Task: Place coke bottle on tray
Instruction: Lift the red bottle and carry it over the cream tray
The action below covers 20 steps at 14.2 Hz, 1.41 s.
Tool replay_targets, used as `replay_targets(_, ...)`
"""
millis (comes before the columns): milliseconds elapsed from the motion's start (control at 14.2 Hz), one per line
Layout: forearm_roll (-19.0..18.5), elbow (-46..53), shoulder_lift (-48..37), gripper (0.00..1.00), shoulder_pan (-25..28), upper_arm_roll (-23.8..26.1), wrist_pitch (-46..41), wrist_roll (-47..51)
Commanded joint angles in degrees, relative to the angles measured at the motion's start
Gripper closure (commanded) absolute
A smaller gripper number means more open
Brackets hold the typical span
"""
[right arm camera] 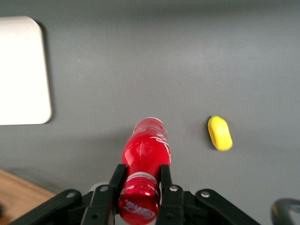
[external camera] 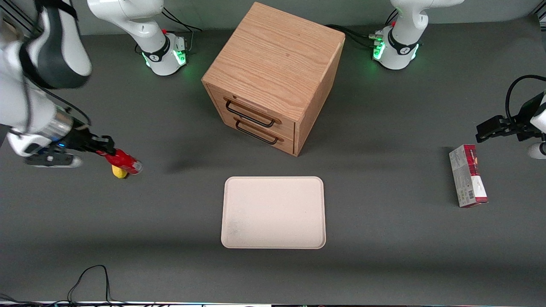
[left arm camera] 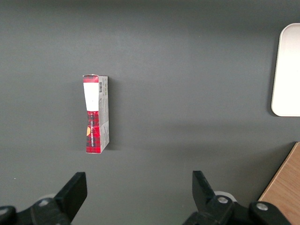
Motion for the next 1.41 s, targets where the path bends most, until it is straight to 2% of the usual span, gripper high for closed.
replay_targets(0, 1.1, 15.8, 4.8, 1.00, -0.8, 3.6, -10.5, 7.0)
replay_targets(212, 1.0, 30.2, 13.4, 1.00, -1.8, 8.6, -15.8, 14.4)
replay_targets(424, -0.1, 38.6, 20.4, 1.00, -1.7, 16.2, -14.7, 24.9)
replay_targets(565, -4.6, 43.9, 25.8, 1.00, -1.5, 22.6, -12.1, 30.7)
replay_targets(706, -9.9, 45.1, 30.8, 1.00, -1.1, 28.6, -5.0, 39.3)
replay_targets(918, -22.9, 45.3, 37.8, 1.00, 0.3, 35.8, 0.5, 46.6)
replay_targets(988, -24.6, 45.3, 39.0, 1.00, 0.9, 36.5, 1.2, 46.7)
replay_targets(1129, -25.7, 45.3, 41.2, 1.00, 1.6, 36.5, 2.2, 45.9)
replay_targets(1341, -30.3, 45.1, 45.4, 1.00, 3.9, 36.4, 4.2, 44.9)
